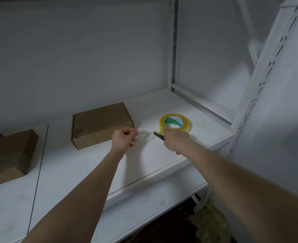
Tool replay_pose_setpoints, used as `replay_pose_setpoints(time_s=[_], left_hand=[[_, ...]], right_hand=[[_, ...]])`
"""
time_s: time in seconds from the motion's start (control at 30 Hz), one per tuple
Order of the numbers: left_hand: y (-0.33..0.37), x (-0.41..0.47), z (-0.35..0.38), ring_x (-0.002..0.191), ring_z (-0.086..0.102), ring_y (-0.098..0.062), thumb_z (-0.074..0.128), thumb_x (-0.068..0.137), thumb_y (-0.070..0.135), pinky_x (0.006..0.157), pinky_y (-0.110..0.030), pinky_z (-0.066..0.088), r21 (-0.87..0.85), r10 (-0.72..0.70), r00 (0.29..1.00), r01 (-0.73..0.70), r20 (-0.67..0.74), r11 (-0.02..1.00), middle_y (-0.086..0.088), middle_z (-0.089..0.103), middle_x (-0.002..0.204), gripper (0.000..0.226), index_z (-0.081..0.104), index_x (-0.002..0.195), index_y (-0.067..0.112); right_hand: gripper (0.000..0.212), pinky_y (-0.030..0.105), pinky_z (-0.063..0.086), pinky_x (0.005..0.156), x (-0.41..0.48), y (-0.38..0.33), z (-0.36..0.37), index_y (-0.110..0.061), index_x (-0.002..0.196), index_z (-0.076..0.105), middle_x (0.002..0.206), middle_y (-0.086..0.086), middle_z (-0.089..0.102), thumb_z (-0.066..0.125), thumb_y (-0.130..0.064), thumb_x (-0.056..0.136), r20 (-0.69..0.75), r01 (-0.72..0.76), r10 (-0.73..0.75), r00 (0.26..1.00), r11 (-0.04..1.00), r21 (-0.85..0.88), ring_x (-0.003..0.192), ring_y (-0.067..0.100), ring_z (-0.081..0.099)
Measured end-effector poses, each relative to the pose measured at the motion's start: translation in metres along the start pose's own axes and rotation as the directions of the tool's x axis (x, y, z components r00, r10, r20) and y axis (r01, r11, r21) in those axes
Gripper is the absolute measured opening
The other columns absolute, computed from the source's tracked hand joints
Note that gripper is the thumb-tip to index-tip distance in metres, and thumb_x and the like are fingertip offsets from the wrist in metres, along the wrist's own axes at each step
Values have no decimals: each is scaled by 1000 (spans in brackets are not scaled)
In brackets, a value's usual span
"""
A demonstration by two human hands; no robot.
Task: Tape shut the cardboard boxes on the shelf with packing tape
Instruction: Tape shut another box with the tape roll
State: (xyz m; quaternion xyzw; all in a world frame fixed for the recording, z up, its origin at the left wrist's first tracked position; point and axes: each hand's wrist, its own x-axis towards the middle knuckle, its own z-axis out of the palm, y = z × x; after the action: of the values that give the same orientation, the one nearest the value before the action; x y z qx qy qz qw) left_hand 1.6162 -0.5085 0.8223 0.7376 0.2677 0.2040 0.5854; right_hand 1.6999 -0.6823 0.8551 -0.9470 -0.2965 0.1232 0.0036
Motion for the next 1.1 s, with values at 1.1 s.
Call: replay_pose_setpoints(time_s=[1.1], left_hand=[[28, 16, 18, 51, 57, -2, 68, 86, 13, 46, -17, 43, -36, 23, 998, -20, 61, 999, 1, 57, 67, 16, 63, 72, 14]], right_hand=[[49, 31, 42, 80, 52, 30, -2, -31, 146, 36, 132, 11, 55, 32, -11, 102, -104, 12, -14, 994, 1000, -23, 115, 32, 56]])
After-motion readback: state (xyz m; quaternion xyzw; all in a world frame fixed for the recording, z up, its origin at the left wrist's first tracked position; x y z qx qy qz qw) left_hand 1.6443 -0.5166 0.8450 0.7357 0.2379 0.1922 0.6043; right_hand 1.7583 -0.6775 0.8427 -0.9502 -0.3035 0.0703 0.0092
